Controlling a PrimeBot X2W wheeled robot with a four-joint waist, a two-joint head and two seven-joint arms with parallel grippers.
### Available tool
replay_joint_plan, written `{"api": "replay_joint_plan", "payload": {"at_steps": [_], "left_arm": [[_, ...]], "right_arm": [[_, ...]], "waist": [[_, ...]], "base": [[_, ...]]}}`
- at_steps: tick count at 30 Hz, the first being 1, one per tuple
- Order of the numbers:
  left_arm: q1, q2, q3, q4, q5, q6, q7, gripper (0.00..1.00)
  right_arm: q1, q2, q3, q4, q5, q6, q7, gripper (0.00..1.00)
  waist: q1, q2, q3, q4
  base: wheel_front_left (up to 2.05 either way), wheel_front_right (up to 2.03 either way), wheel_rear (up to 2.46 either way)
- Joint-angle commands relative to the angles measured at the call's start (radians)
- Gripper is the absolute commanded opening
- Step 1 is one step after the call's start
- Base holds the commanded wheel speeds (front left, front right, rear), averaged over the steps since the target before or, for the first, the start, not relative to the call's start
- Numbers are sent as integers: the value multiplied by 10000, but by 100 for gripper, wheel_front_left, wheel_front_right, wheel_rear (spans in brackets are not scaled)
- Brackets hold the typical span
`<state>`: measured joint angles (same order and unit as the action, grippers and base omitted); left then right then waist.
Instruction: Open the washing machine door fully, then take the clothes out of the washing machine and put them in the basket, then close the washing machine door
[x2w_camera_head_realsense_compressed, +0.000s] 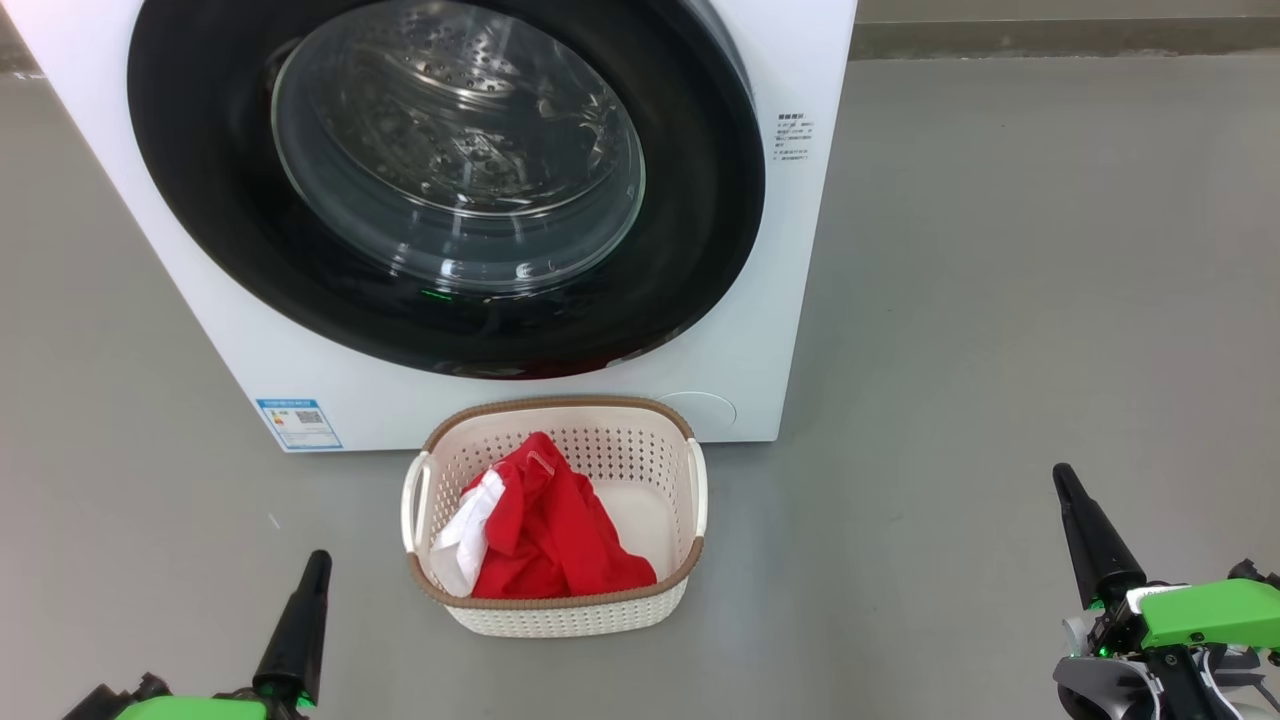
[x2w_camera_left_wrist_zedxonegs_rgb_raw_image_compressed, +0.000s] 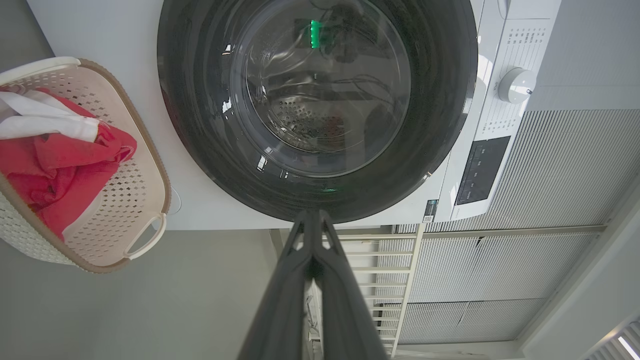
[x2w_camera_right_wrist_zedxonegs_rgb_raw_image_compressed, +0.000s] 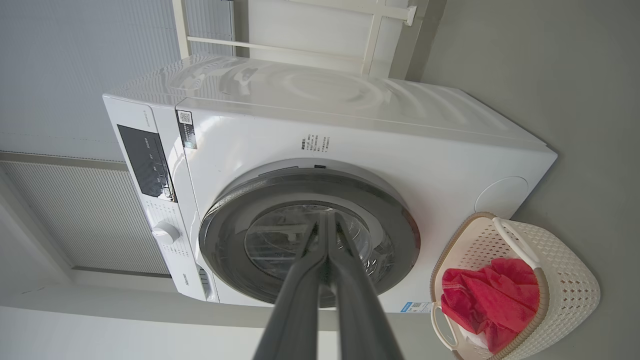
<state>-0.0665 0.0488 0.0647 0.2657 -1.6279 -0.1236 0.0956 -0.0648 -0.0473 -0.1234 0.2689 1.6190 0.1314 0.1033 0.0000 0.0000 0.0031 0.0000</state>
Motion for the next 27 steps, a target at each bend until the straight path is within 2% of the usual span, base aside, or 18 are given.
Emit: {"api": "replay_joint_plan", "payload": {"at_steps": [1,27], "left_arm": [[-403,112,361,-211,85,-71,72,0],[-407,82,403,-209,120,-71,106,0]], "right_arm": [[-427,-69,142,-244,-67,-7,63,0],[-429,-56,123,-243,-82,-7,77,0]], "waist": [[0,0,0,0],[0,0,0,0]], "base": [[0,0,0],[0,0,0]]}}
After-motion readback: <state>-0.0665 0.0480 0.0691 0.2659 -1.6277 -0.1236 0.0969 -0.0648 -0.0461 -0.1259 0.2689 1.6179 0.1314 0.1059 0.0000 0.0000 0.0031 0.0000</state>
